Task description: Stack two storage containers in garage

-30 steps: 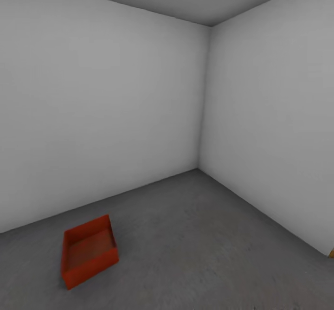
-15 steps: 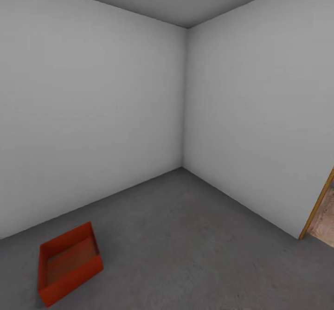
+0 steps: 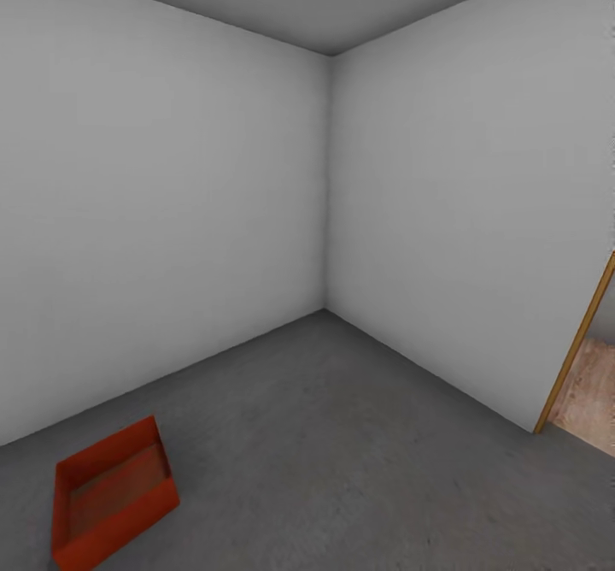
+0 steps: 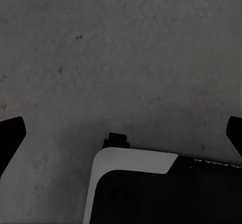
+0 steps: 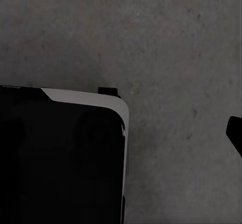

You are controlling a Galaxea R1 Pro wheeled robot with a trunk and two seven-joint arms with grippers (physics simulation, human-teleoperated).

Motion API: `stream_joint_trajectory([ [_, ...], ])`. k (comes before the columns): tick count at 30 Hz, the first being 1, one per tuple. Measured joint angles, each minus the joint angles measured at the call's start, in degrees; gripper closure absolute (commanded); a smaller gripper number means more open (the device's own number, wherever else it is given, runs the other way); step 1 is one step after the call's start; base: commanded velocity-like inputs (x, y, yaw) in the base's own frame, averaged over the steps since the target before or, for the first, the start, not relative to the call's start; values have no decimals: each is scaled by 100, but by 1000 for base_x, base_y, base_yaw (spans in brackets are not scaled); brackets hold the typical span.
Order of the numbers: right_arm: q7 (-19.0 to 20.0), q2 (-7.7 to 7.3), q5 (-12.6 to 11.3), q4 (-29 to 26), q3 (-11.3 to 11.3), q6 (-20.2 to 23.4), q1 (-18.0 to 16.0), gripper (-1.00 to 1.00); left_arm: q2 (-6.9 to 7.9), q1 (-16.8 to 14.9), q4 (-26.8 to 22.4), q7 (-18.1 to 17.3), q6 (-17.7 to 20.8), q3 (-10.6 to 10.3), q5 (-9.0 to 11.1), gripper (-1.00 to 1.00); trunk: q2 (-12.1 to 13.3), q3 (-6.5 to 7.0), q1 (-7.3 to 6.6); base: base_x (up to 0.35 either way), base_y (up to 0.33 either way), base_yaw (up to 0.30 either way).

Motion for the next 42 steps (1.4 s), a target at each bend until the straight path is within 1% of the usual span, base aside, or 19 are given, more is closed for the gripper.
stream_joint_trajectory([
  [12, 0, -5, -12, 0, -7, -1, 0, -100, 0, -1, 1, -1, 0, 0, 0, -100, 0, 33, 0, 0, 0, -150],
  [20, -1, -13, -18, 0, -9, 0, 0, -100, 0, -1, 0, -1, 0, 0, 0, -100, 0, 81, 0, 0, 0, -154],
  [31, 0, -12, -2, 0, -1, 0, 0, -100, 0, 0, 0, 0, 0, 0, 0, -100, 0, 149, 0, 0, 0, -80],
  [42, 0, -9, 1, 0, 0, 1, 0, -100, 0, 2, -1, -2, 0, 0, 1, -100, 0, 186, 0, 0, 0, -42],
])
